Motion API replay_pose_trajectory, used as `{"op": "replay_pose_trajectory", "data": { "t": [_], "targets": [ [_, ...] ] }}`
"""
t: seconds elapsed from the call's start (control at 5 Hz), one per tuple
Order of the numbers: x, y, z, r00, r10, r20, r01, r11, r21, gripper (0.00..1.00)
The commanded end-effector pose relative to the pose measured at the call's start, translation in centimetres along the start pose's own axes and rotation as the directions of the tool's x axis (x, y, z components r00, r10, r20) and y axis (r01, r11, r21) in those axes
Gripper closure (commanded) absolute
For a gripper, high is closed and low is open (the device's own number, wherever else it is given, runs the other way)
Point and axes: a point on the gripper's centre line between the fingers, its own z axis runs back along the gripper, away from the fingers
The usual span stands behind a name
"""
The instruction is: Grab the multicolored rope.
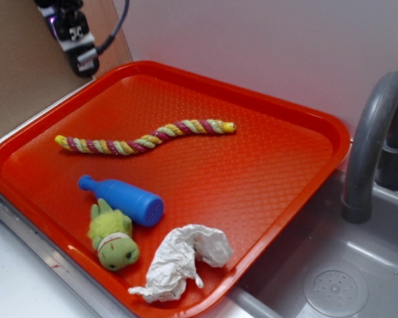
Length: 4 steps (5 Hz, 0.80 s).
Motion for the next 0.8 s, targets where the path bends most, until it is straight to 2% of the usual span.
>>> {"op": "replay_pose_trajectory", "data": {
  "t": [0.0,0.2,0.6],
  "targets": [
    [1.5,-1.6,-3.5,0.999,-0.023,-0.03,0.023,1.0,-0.01,0.0],
    [2.4,-2.4,-5.7,0.989,-0.146,-0.001,0.145,0.988,-0.054,0.0],
    [2.7,-1.4,-9.5,0.992,-0.122,-0.036,0.115,0.982,-0.153,0.0]
  ]
}}
